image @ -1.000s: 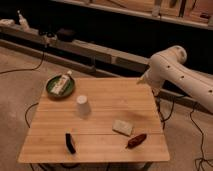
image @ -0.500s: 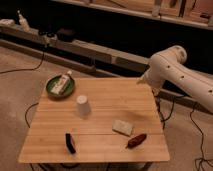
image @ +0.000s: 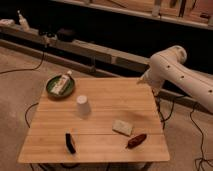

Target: Place the ceramic cup over the eraser

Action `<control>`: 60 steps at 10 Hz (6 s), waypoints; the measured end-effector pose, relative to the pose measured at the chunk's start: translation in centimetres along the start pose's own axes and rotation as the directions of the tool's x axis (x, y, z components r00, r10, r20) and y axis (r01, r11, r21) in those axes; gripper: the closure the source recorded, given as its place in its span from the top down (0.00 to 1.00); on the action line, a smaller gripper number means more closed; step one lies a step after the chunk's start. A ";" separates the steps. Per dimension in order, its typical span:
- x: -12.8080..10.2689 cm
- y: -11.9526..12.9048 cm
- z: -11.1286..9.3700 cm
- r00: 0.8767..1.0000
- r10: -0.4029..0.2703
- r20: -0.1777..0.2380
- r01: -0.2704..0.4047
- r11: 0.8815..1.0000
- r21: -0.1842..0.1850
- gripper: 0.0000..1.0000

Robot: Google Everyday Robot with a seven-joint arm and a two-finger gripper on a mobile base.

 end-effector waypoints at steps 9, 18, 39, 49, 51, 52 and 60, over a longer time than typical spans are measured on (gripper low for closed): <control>0.2 -0.4 0.0 1.000 -0.017 0.004 0.017 1.000 0.000 0.65; -7.4 -22.7 2.8 0.810 -0.509 0.291 0.448 0.858 0.252 0.65; -24.1 -29.3 9.2 0.518 -0.736 0.436 0.776 0.619 0.122 0.65; -26.0 -26.4 10.9 0.527 -0.698 0.485 0.763 0.640 0.091 0.65; -26.2 -25.7 11.2 0.533 -0.692 0.487 0.761 0.644 0.082 0.65; -26.2 -25.5 11.3 0.536 -0.688 0.489 0.758 0.647 0.080 0.65; -26.6 -25.2 13.4 0.539 -0.715 0.445 0.779 0.624 0.059 0.32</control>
